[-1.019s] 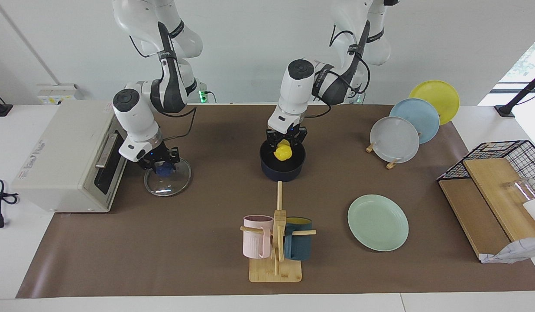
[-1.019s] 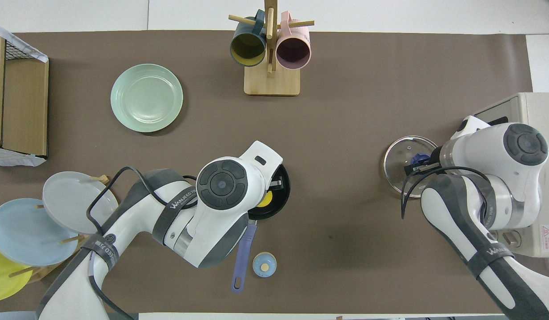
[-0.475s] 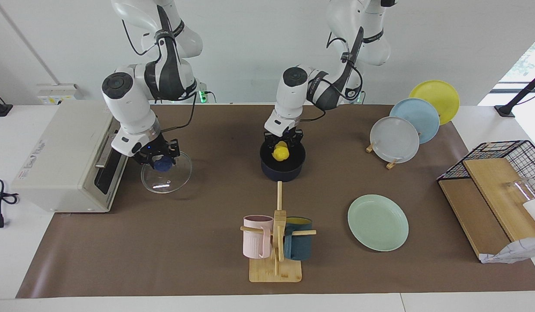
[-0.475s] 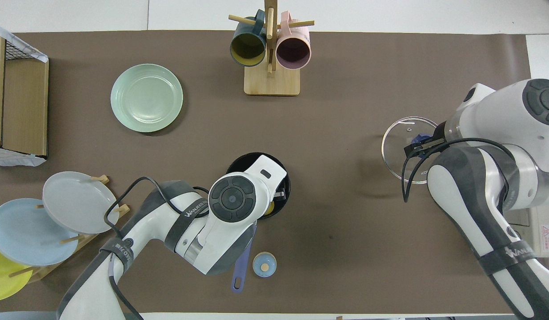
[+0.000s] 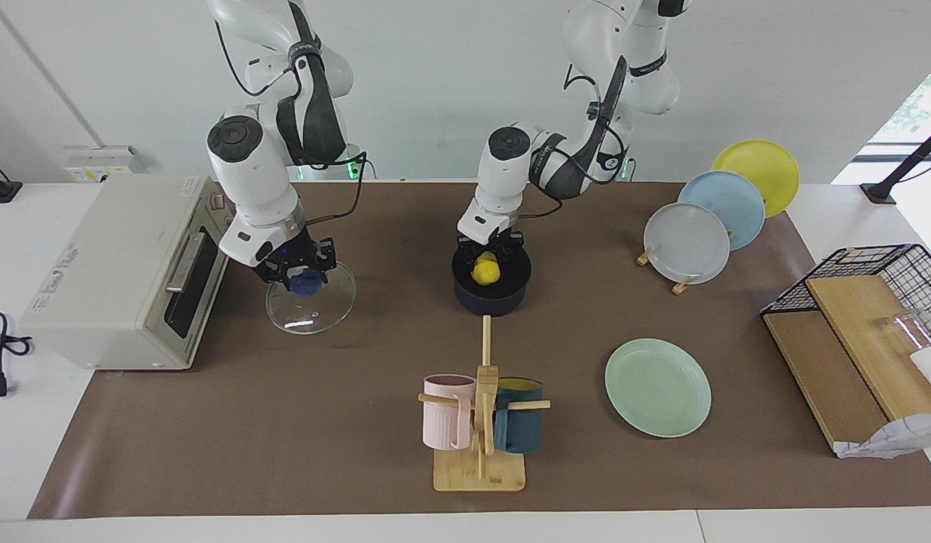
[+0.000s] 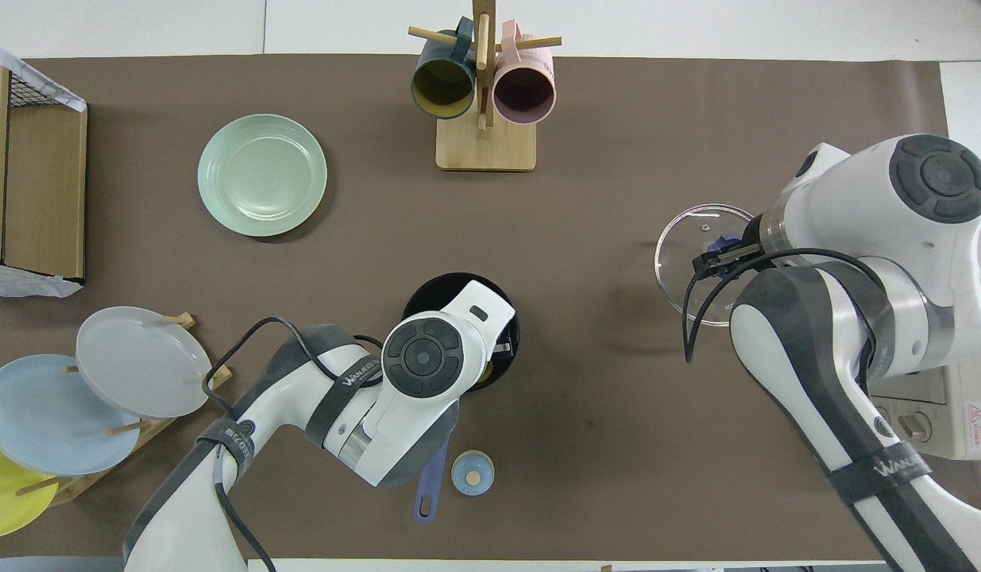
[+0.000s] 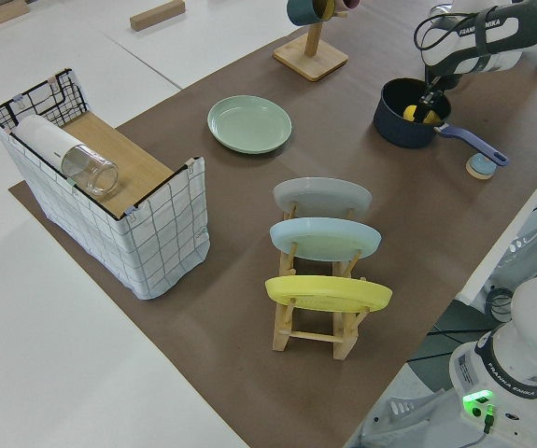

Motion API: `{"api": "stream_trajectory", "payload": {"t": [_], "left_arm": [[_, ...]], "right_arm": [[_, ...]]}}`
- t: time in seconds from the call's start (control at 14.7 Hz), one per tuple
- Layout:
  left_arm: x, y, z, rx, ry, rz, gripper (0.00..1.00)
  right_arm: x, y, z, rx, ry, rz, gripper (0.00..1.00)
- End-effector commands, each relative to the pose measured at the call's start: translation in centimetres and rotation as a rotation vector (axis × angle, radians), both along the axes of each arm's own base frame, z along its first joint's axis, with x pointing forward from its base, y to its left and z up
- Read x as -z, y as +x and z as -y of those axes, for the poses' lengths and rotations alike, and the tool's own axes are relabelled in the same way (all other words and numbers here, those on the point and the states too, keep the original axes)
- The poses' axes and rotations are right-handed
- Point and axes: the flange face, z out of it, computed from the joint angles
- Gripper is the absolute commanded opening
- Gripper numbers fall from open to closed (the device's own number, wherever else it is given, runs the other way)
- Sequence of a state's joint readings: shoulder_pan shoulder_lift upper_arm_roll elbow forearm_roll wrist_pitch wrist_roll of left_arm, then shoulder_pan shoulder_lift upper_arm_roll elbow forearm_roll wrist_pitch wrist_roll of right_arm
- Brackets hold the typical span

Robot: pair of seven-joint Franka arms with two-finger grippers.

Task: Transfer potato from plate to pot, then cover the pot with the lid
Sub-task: 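Release the potato into the saucepan while the right gripper lifts the lid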

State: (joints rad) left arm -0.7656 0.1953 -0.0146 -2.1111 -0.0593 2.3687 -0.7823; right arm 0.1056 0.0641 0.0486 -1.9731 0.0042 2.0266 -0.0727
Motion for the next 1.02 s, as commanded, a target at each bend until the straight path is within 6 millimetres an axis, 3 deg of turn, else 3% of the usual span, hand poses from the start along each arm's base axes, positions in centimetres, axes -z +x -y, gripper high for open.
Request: {"api": "stream_trajectory", "payload": {"t": [0.0, 0.14, 0.34, 0.41, 0.54, 0.61, 0.82, 0.95], "left_arm": [[0.5, -0.9, 0.0, 0.013, 0.016, 0.022, 0.00], [0.8, -1.0, -0.1, 0.027, 0.021, 0.024, 0.00], [0.9, -0.9, -0.4, 0.063, 0.029, 0.027, 0.00], [0.9, -0.9, -0.4, 0.066, 0.028, 0.028, 0.13], [0.7, -0.6, -0.5, 0.061, 0.026, 0.030, 0.78], [0.4, -0.4, -0.4, 0.060, 0.021, 0.036, 0.90], [-1.0, -0.2, -0.6, 0.057, 0.014, 0.044, 0.94], [-3.2, 0.8, -1.0, 0.043, 0.014, 0.045, 1.00]], "right_arm": [[-1.9, 1.1, -0.5, 0.033, 0.003, -0.010, 0.00], [-3.0, 1.5, -1.9, 0.018, 0.002, -0.018, 0.00], [-3.7, 1.8, -2.0, 0.032, 0.001, -0.016, 0.00], [-3.9, 1.8, -2.4, 0.028, 0.001, -0.012, 0.00], [-4.0, 1.7, -3.5, 0.017, 0.002, -0.010, 0.00], [-4.1, 1.7, -3.6, 0.031, 0.002, -0.008, 0.00], [-4.3, 1.9, -4.8, 0.028, 0.003, 0.000, 0.00], [-4.4, 1.9, -5.4, 0.029, 0.005, 0.003, 0.00]]}}
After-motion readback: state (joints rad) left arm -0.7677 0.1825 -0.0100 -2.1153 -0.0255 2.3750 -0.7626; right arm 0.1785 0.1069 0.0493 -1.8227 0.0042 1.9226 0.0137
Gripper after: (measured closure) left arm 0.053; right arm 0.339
